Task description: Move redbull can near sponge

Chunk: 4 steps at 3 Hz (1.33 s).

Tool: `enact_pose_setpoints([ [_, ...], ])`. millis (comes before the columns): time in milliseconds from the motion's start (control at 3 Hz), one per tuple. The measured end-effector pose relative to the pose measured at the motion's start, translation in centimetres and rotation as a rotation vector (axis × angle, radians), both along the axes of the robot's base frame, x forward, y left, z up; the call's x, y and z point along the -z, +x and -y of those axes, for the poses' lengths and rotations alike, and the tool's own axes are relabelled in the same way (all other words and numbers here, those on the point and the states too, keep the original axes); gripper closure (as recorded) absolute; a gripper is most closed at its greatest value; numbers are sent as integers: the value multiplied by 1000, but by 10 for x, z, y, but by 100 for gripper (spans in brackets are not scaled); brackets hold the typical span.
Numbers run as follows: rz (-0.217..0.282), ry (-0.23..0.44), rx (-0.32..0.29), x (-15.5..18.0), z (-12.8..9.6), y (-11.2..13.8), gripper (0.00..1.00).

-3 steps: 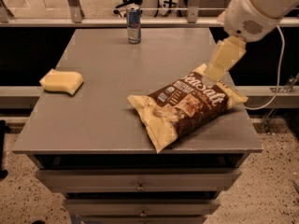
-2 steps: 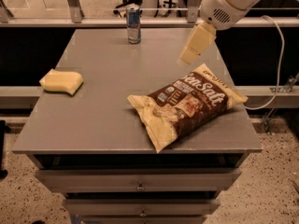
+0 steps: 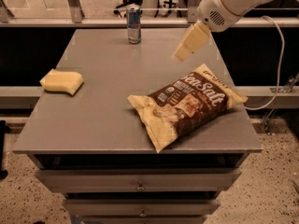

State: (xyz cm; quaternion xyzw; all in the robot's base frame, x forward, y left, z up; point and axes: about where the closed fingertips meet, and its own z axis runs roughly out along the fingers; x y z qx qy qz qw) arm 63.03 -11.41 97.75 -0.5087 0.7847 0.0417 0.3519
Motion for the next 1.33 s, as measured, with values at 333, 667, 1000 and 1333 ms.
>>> enact_pose_setpoints([
  [333, 6, 132, 58, 13, -21, 49, 0],
  [667, 27, 263, 100, 24, -54, 110, 0],
  [1000, 68, 381, 128, 31, -90, 166, 0],
  [1333, 113, 509, 149, 40, -129, 216, 0],
])
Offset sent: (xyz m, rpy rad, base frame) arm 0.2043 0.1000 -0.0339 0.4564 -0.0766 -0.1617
